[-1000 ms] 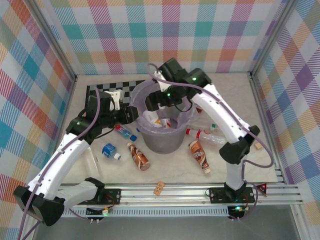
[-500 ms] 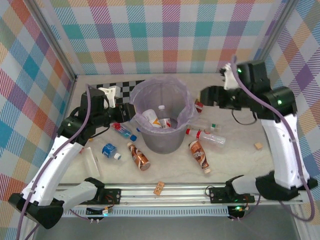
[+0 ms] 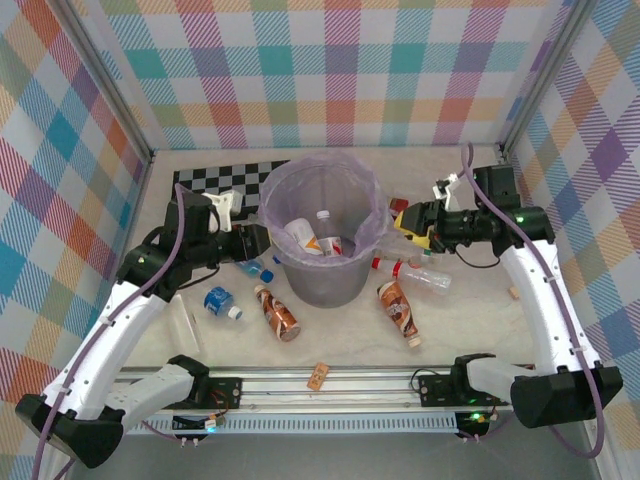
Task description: Put the plastic bottles in the bin
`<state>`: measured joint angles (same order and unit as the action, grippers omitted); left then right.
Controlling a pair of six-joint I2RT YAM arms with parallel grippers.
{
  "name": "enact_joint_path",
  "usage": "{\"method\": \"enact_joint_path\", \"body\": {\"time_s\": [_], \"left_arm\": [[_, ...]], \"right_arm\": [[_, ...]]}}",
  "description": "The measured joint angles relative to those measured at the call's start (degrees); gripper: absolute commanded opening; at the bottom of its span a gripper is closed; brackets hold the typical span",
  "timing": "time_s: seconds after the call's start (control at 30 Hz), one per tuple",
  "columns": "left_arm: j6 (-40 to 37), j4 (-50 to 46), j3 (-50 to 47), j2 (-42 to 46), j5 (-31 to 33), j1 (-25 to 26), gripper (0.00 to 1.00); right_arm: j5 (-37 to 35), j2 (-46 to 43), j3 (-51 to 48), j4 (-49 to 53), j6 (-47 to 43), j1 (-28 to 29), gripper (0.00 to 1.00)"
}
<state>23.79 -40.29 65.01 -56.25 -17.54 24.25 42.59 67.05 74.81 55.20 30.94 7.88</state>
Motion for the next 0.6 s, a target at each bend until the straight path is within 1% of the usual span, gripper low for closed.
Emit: {"method": "enact_joint_path", "body": {"time_s": [0.23,0.33,0.47,0.6], "left_arm": [[0.92,1.77,-0.70,-0.22,-0.46,0.00,0.42],[1.09,2.14,-0.76,-0.37,-0.48,0.00,0.42],[1.09,2.60,-0.92,-0.44,-0.46,0.00,0.41],[1.11,2.93,-1.14,-0.44,-0.46,0.00,0.41]], "right_arm": [[4.85,-0.02,-6.71,-5.55,2.05,-0.07,0.46],[6.12,-0.02,-9.03,-7.32,2.95,-0.07,0.40],[7.41,-0.02,-11.17,-10.34,4.33,-0.07,0.29],[8.52,-0.02,-12.33,-13.35,5.73,-0.07,0.21]]}}
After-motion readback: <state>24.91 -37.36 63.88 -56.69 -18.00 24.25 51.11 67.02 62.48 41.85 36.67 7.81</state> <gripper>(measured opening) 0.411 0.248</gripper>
